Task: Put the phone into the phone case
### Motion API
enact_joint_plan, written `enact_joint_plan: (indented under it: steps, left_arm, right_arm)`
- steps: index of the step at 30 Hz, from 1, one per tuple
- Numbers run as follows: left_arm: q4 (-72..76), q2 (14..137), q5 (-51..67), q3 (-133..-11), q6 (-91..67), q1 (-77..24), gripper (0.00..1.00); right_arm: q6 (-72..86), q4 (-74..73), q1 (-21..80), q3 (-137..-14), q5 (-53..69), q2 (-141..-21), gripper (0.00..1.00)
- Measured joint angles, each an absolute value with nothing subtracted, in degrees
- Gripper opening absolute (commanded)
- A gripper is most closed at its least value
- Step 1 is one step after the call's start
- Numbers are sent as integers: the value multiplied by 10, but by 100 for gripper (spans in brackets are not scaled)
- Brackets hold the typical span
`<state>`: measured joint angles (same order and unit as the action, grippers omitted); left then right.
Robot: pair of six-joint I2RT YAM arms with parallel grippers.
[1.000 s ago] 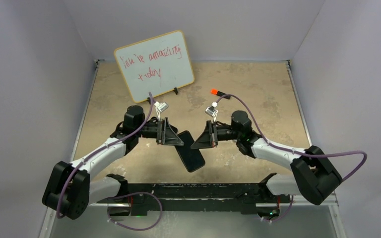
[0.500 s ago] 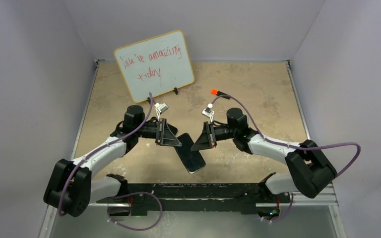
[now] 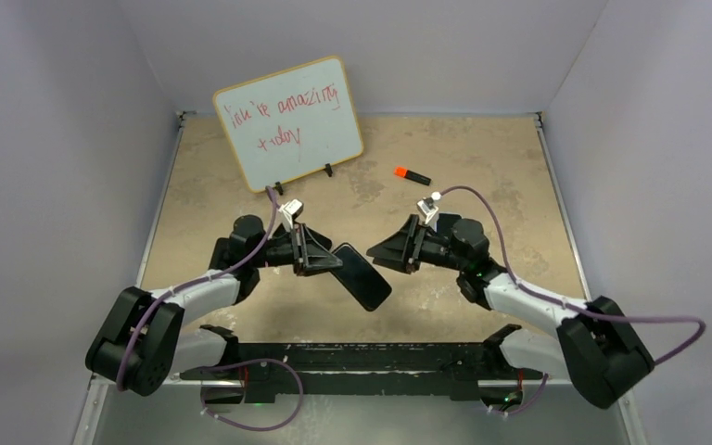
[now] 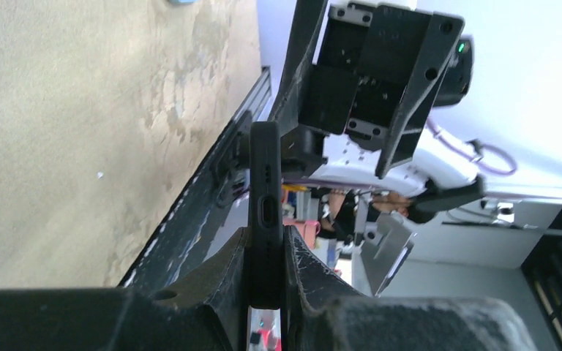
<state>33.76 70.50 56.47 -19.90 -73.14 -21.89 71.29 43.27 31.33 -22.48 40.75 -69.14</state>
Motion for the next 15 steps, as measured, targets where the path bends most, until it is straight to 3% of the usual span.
enact_joint_plan:
  steps: [8,15]
  left_arm:
    - [521,705,478,-154,-891,-219,0]
    - [606,705,429,-152,-946,-219,0]
  right_arm:
    - [775,407,311,-168,273,-531,98]
    - [796,359,311,-150,219,-459,96]
